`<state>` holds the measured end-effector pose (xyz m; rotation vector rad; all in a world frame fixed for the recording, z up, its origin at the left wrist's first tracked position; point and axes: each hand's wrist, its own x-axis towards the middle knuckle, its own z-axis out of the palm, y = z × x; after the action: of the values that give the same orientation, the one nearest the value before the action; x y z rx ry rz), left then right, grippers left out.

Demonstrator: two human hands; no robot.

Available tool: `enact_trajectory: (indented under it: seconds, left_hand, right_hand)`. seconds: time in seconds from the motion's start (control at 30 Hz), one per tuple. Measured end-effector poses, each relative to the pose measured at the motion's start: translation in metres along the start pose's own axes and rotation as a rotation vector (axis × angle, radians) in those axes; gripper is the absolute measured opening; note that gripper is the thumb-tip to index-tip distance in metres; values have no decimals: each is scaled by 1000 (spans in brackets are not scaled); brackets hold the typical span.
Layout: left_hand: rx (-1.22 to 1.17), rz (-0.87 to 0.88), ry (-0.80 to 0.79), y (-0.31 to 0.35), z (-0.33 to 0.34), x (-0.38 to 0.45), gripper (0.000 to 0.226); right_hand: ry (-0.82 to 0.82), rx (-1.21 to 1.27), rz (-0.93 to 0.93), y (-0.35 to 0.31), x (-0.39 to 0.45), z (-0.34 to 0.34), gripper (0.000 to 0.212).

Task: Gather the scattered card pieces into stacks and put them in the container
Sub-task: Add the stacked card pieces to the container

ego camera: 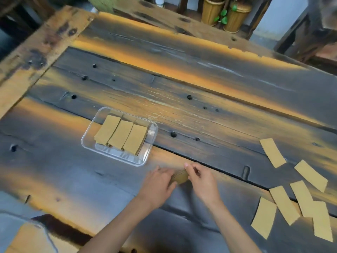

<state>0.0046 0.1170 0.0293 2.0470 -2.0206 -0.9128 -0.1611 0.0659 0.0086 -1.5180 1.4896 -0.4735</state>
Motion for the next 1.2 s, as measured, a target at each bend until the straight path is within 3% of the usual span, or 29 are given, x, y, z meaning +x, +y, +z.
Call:
enact_trajectory:
  seconds: [0.13,0.2,0.23,0.3,0.4,0.47,0.57,0.67,0.73,0.83,0.93,1.07,1.2]
  left_hand:
    - [-106,4,95,-34,-40,-10,13]
    - [-177,-15,95,-63,-54,-10,10]
    - [-254,-42,88,-79,-62,-8,8]
    - [-536,-146,81,-108,-81,-4,5]
    - [-1005,-291,42,-137,-109,3,9]
    - [-1129,-333,-13,-156,-123,9,13]
    - [-957,-394,-85,-183,-130,24,15]
    - [-387,-313,17,-211,-121,43,10]
    - [-160,-261,84,-225,-114,48,32]
    - [-97,-209,142,-235,-108,50,55]
    - [-15,-175,76,-242,-103,49,67]
    - [63,-160,40,-247,-96,48,63]
    - [99,-149,56,-247,-93,47,65]
  right_hand:
    - [-53,-52,-46,-62,10,24,29]
    - [-71,109,28,-88,16,40,9]
    - [-60,197,76,-98,19,50,13]
    - [-11,307,141,-115,27,75,30]
    - [-90,518,318,-134,40,109,25]
    - [-147,621,432,-143,49,128,18]
    - [-98,606,519,-146,66,156,19]
    - [-1,561,568,-143,85,185,17]
    - [75,531,596,-143,96,199,9]
    - [131,473,593,-142,110,216,3]
    - [176,338,579,-139,118,232,11]
    - [239,79,511,-145,120,240,14]
    - [240,-28,510,-151,120,244,16]
